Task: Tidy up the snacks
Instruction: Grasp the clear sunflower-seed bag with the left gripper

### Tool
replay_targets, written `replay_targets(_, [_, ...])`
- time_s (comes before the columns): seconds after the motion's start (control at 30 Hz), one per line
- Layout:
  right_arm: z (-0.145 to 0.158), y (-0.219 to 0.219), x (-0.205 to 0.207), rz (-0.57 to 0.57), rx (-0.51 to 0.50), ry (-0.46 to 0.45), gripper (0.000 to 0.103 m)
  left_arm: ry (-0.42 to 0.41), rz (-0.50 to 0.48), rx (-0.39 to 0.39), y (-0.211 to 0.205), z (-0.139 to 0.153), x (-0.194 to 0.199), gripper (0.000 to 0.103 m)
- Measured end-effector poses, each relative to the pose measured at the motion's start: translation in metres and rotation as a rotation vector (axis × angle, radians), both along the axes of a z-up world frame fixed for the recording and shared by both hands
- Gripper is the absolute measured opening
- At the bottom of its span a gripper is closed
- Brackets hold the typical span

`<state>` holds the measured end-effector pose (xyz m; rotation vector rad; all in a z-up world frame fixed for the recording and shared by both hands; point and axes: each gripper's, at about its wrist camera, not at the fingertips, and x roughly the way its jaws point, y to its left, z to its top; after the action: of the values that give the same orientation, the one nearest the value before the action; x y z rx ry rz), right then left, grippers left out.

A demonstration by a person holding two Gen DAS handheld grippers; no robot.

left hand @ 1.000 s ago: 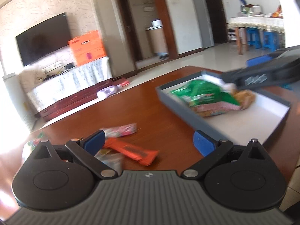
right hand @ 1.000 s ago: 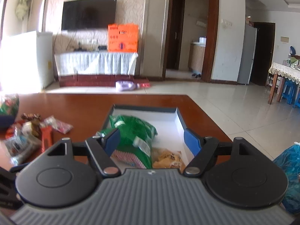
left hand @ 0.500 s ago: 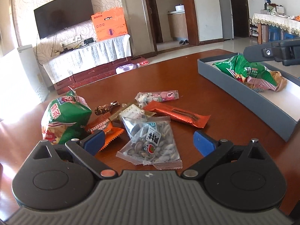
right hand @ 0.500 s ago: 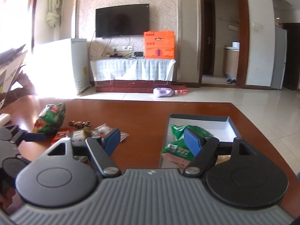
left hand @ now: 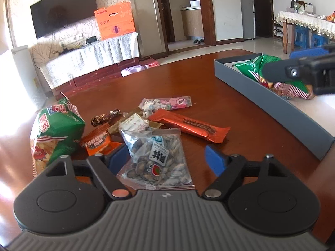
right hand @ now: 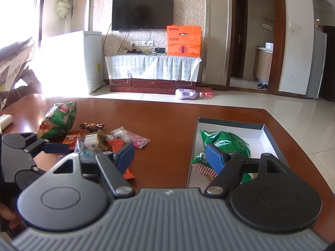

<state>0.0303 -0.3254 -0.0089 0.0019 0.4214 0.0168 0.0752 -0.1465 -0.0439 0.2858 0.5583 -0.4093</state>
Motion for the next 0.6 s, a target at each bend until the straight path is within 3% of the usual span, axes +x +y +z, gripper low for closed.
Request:
replay_targets(0.1, [0.000, 0.002, 0.001, 0.008, -0.005, 0.005, 0.076, -0.002, -0.003, 0.000, 0.000, -0.002, 0.003, 0.081])
replay_targets(0.23, [0.000, 0.003, 0.003, 0.010, -0.010, 0.013, 0.076, -0.008, 0.003, -0.011, 0.003, -0.002, 0.006, 0.062])
replay_targets(0.6, [-0.007, 0.020, 0.016, 0.059, -0.001, 0.067, 0.075, 0.028, -0.006, -0.053, 0.017, 0.001, -0.002, 0.053])
